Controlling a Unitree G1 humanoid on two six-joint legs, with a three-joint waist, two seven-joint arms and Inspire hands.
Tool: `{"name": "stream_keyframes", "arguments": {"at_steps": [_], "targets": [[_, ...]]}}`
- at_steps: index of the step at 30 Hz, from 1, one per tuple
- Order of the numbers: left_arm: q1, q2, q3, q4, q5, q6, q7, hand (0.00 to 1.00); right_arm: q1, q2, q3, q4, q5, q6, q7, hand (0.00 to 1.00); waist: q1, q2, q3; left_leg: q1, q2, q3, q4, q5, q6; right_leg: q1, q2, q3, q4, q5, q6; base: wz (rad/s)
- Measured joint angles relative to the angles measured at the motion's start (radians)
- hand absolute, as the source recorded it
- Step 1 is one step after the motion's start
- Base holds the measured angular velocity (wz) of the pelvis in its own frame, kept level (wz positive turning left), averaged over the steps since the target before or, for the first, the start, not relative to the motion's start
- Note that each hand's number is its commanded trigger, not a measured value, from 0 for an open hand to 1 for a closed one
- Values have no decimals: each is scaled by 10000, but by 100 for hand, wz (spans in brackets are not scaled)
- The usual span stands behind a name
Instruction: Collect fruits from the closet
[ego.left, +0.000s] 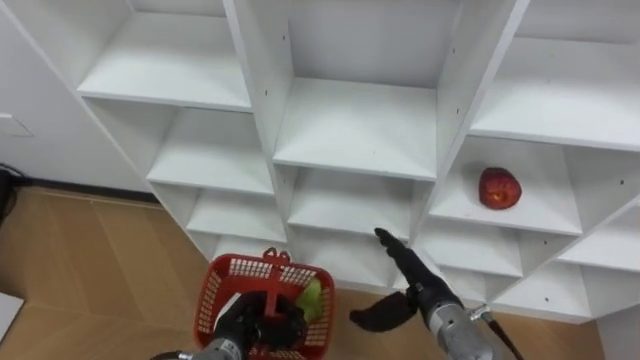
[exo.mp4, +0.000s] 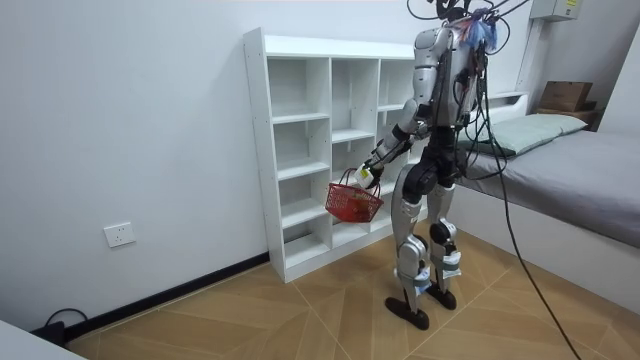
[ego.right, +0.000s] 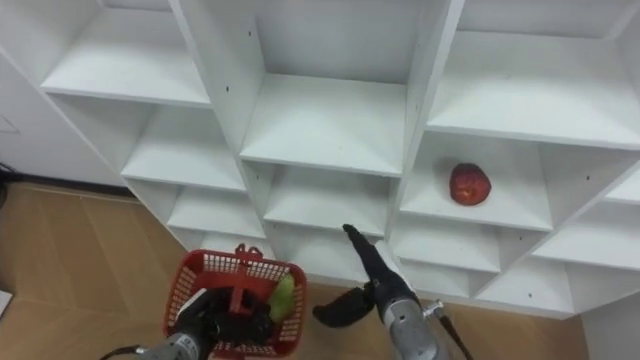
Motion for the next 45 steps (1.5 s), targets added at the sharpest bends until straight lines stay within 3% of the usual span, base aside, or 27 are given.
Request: {"name": "stream_keyframes", "arguments": {"at_steps": [4,9,16,29,35,38,43,45], "targets": [[81,4,11,-167,-380,6,298,100,254,-62,-113,-150,125,5,-495,0,-169,-190,-18,149,4,46,-45,-2,-2,103,-33,64,-9,0,1,-4],[200,16,-6,-166,-602,46,452,100,359,-26,-168,-272,45,19,-1096,0,-255,-211,-8,332,34,259,-157,-3,0,117,62,330,34,7,5,-13],[203,14,50,-167,-663,250,569,100,409,108,-510,-483,41,108,-2045,0,-255,-318,77,418,51,494,-212,-32,4,13,86,543,141,6,3,-10],[245,9,387,-168,-75,353,644,100,561,244,-860,-546,88,101,-3068,0,-262,-301,81,606,111,524,-198,-151,0,172,105,533,159,7,6,-3],[289,203,399,-214,-78,354,486,100,491,170,-872,-710,213,78,-3271,0,-241,-338,77,706,121,523,-166,-181,9,186,96,555,333,3,11,-3],[630,328,469,-576,76,355,296,100,480,-54,-906,-711,598,62,-3252,0,-234,-351,85,697,118,513,-60,-197,25,224,84,555,344,3,11,0],[869,489,985,-857,485,350,34,100,438,-446,-1582,-711,860,59,-3269,0,-221,-600,206,519,119,254,359,-335,25,343,88,449,323,-62,6,12],[898,657,1026,-864,520,356,-48,100,419,-736,-1685,-707,1016,59,-3291,0,-180,-718,182,370,152,212,577,-415,24,306,101,407,324,-91,6,13]]}}
